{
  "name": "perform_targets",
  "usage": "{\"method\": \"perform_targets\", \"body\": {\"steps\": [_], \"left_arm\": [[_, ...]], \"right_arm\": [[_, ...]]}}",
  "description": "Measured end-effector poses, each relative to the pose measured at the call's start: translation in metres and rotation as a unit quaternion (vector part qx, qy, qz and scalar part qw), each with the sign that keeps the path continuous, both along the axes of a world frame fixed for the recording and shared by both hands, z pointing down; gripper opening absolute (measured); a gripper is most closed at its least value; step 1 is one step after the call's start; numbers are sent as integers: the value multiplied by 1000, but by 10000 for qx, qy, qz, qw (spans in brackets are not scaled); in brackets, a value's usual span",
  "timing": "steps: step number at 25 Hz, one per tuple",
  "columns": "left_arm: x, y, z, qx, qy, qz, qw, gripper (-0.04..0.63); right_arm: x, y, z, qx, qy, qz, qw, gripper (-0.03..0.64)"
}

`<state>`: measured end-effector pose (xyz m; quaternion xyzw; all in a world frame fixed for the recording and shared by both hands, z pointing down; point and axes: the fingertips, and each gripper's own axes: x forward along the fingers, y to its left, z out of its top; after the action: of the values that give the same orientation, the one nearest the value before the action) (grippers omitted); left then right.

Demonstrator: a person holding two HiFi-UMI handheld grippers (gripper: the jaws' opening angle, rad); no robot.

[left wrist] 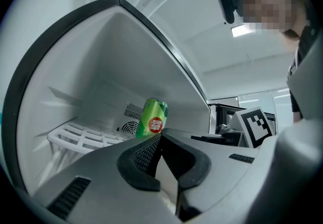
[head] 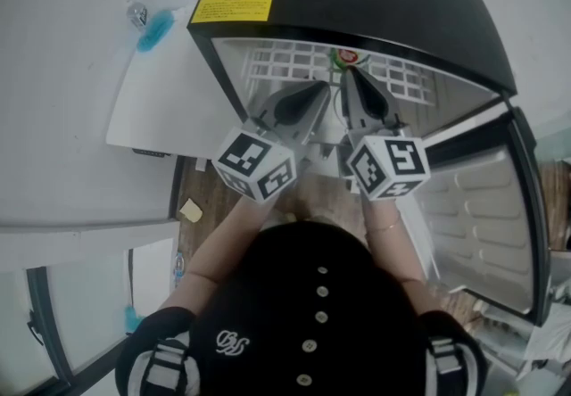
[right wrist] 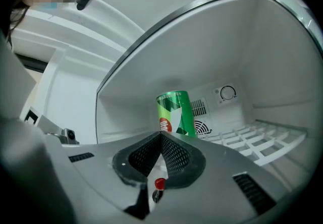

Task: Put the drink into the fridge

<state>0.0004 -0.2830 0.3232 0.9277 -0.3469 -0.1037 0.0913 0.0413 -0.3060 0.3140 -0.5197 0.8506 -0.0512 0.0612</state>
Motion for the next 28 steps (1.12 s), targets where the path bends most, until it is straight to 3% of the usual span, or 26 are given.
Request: {"method": "perform_targets", "body": {"steps": [6,14,28], "left_arm": [[-6,5,-4,57,48,-90,9999,6],[-1,15,-3,164,-159,32,9997,6],[13,31,14,11,-343,81,9994,6]], "right_arm": [[9,11,-4,89,-58,74,9999,8],[15,31,4,53,3,-108,9999,8],[27,59,23,-161,263,-230,9993,8]]}}
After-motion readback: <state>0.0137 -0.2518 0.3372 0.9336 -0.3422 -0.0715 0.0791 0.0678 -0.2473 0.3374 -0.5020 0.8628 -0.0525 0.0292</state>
